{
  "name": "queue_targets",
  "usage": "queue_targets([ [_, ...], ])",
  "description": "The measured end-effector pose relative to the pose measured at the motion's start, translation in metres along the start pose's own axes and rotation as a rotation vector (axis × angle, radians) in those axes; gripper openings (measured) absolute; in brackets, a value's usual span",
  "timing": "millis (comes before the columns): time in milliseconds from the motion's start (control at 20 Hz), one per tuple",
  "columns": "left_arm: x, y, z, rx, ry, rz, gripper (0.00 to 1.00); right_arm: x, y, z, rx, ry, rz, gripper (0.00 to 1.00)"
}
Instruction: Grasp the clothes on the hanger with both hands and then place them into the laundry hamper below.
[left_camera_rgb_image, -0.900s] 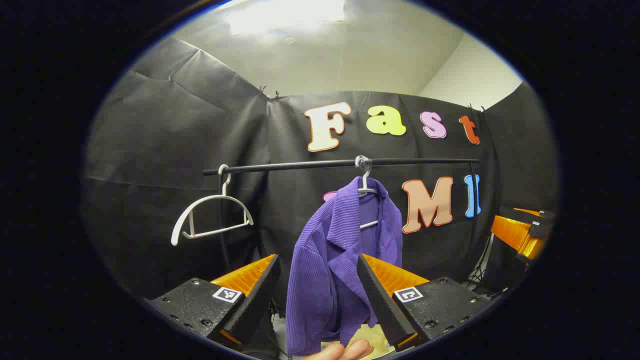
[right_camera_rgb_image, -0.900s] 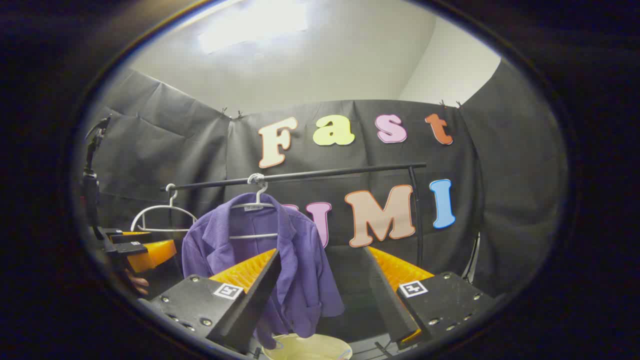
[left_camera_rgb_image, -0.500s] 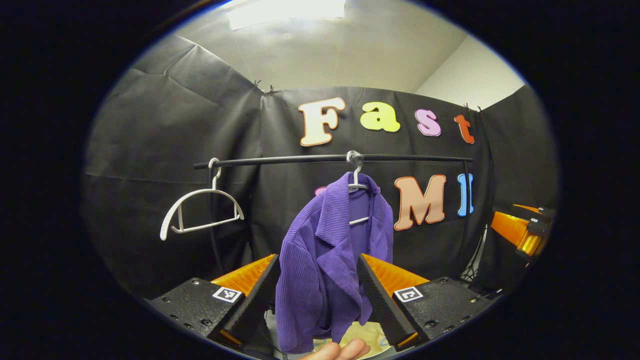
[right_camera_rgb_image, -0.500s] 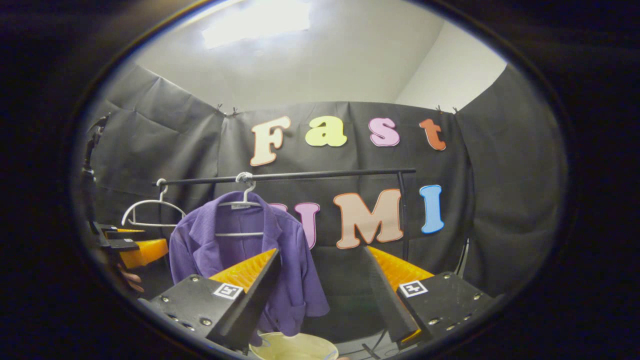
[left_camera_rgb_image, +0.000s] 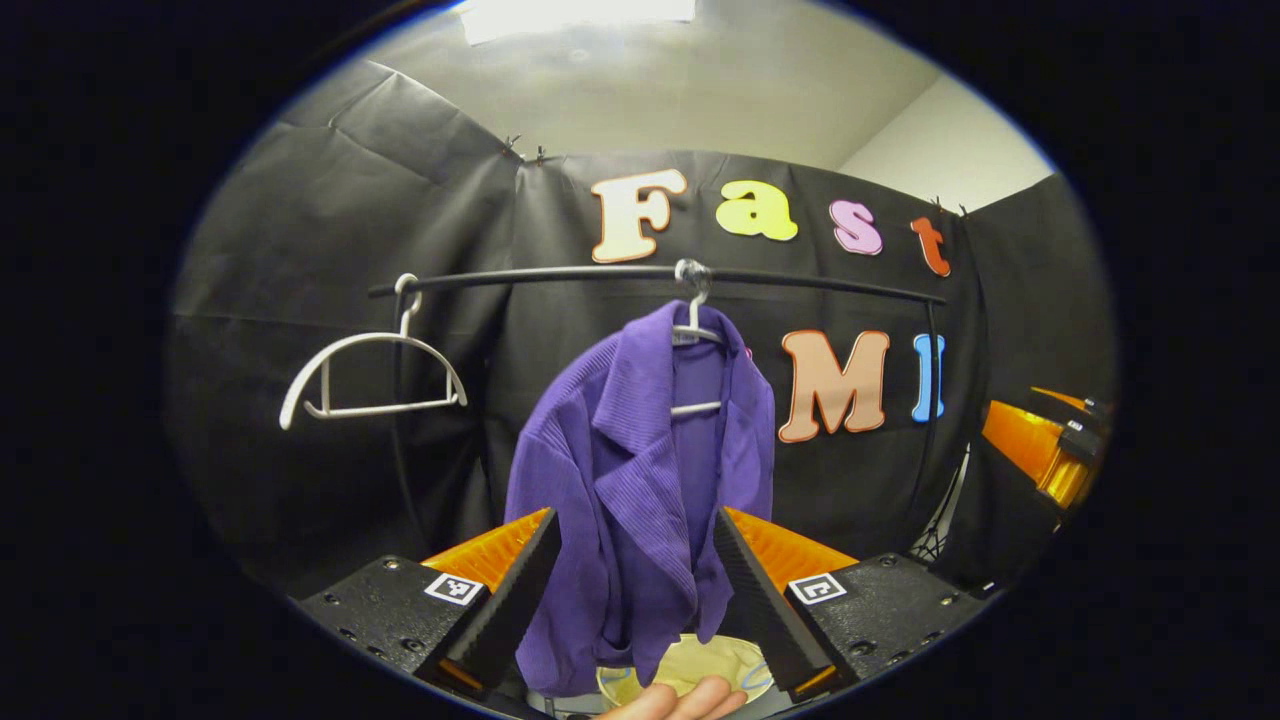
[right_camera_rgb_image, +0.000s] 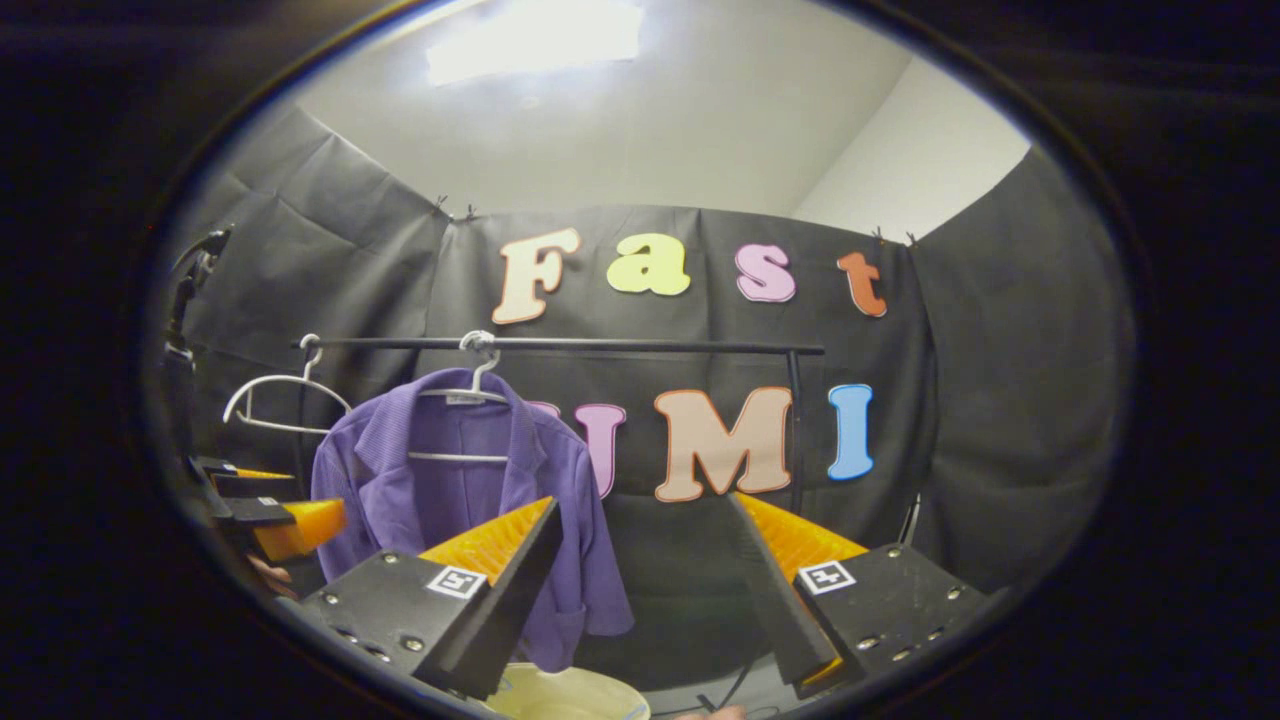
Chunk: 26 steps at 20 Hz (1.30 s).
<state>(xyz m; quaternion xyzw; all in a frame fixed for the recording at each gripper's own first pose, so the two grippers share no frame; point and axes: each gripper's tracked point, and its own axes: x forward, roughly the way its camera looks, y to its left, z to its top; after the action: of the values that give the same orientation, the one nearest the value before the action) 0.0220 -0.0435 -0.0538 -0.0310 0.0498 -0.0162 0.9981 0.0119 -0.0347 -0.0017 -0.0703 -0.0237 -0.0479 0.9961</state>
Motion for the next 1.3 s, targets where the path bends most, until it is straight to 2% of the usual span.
queue_targets([
  [100,0.014,-0.010,-0.019,-0.004,0.025,-0.012,0.92,0.005,-0.001,-0.010,-0.035,0.005,-0.019,0.97],
  [200,0.029,-0.018,-0.036,-0.002,0.047,-0.021,0.92,0.014,0.008,-0.021,-0.028,0.029,0.016,0.97],
  [250,0.037,-0.021,-0.041,0.009,0.043,-0.016,0.95,0.020,0.013,-0.027,-0.020,0.043,0.036,0.97],
  [300,0.045,-0.022,-0.047,0.034,0.037,0.003,0.92,0.025,0.014,-0.032,-0.010,0.052,0.048,0.97],
  [350,0.052,-0.018,-0.053,0.060,0.042,0.029,0.95,0.030,0.017,-0.038,-0.005,0.057,0.060,0.97],
  [400,0.058,-0.017,-0.060,0.074,0.046,0.047,0.91,0.036,0.020,-0.042,-0.003,0.057,0.074,0.98],
  [500,0.070,-0.010,-0.069,0.068,0.062,0.092,0.92,0.050,0.029,-0.054,0.001,0.069,0.111,0.97],
  [600,0.079,-0.012,-0.078,0.063,0.066,0.106,0.96,0.068,0.045,-0.071,0.019,0.097,0.165,0.97],
  [700,0.085,-0.001,-0.071,0.072,0.005,0.169,0.96,0.087,0.058,-0.089,0.041,0.130,0.202,0.98],
  [750,0.091,0.000,-0.064,0.075,-0.037,0.167,0.89,0.096,0.064,-0.097,0.037,0.134,0.217,0.98],
  [900,0.099,-0.014,-0.069,0.120,-0.038,0.107,0.50,0.119,0.094,-0.124,0.052,0.156,0.291,0.97],
  [950,0.102,-0.019,-0.072,0.142,-0.022,0.078,0.50,0.126,0.105,-0.134,0.064,0.171,0.320,0.98],
  [1050,0.110,-0.009,-0.077,0.153,0.000,0.108,0.51,0.139,0.125,-0.150,0.101,0.200,0.373,0.97],
  [1100,0.109,-0.006,-0.075,0.163,-0.006,0.110,0.54,0.146,0.133,-0.158,0.120,0.217,0.392,0.98],
  [1200,0.110,0.000,-0.072,0.159,-0.016,0.134,0.43,0.159,0.152,-0.166,0.151,0.244,0.437,0.98],
  [1250,0.111,0.003,-0.071,0.147,-0.019,0.136,0.34,0.166,0.161,-0.169,0.164,0.250,0.456,0.98],
  [1300,0.110,0.004,-0.073,0.128,-0.016,0.138,0.30,0.174,0.168,-0.172,0.178,0.252,0.462,0.97],
])
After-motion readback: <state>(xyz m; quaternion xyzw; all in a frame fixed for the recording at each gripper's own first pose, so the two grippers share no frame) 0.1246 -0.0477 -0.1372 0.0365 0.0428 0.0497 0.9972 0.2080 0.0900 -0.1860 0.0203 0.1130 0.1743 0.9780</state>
